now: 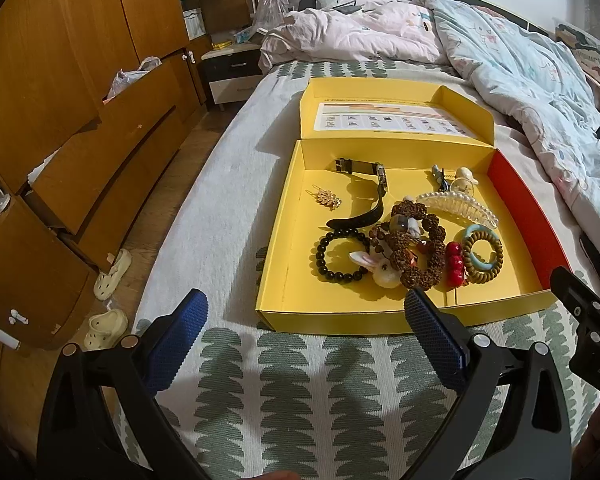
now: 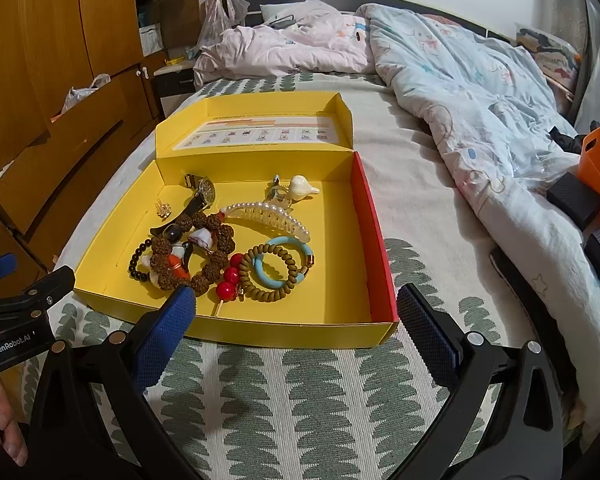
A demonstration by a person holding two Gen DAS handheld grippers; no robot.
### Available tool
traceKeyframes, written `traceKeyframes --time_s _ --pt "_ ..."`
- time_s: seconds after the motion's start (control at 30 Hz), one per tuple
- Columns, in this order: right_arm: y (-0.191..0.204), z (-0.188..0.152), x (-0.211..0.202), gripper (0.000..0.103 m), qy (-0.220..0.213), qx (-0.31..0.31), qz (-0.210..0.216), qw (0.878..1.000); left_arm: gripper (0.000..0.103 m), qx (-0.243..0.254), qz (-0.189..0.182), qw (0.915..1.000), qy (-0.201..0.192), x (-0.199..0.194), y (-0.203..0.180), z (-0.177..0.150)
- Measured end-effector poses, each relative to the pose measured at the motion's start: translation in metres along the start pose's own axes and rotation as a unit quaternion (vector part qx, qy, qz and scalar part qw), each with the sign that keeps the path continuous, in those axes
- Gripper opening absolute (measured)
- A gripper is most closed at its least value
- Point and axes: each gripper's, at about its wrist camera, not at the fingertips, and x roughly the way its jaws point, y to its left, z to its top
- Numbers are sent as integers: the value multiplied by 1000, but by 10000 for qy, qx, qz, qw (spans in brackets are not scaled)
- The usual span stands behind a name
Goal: Organize jewelry
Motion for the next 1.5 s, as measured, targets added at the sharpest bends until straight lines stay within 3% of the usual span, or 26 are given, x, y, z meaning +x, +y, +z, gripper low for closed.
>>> traceKeyframes --time_s 0.43,0.53,0.67,0.77,0.97,1.07,1.17,1.3,1.5 --pt "-17 19 7 100 -60 275 490 9984 97 -53 170 9998 -5 4 8 13" --pt "-14 24 5 100 -262 143 475 9984 97 -70 247 9996 67 11 9 17" --pt "-2 31 3 100 -522 -137 636 9965 97 -127 81 9995 285 21 11 25" --pt "6 38 10 100 -501 -292 565 9967 97 -57 44 9993 363 26 7 32" --pt "7 52 37 100 -142 -455 444 9979 97 -116 -372 9973 623 39 5 43" --pt "4 57 49 98 51 -405 594 9974 97 -160 -572 9948 830 50 3 45" --pt "3 67 61 89 188 -336 531 9978 97 -133 -737 9921 1003 59 -1 45" --pt "2 79 84 76 539 -107 874 9947 97 -149 -699 9919 1047 66 -4 44" --pt "2 80 117 69 1041 -64 975 9898 97 -179 -1047 9864 1253 78 -8 46"
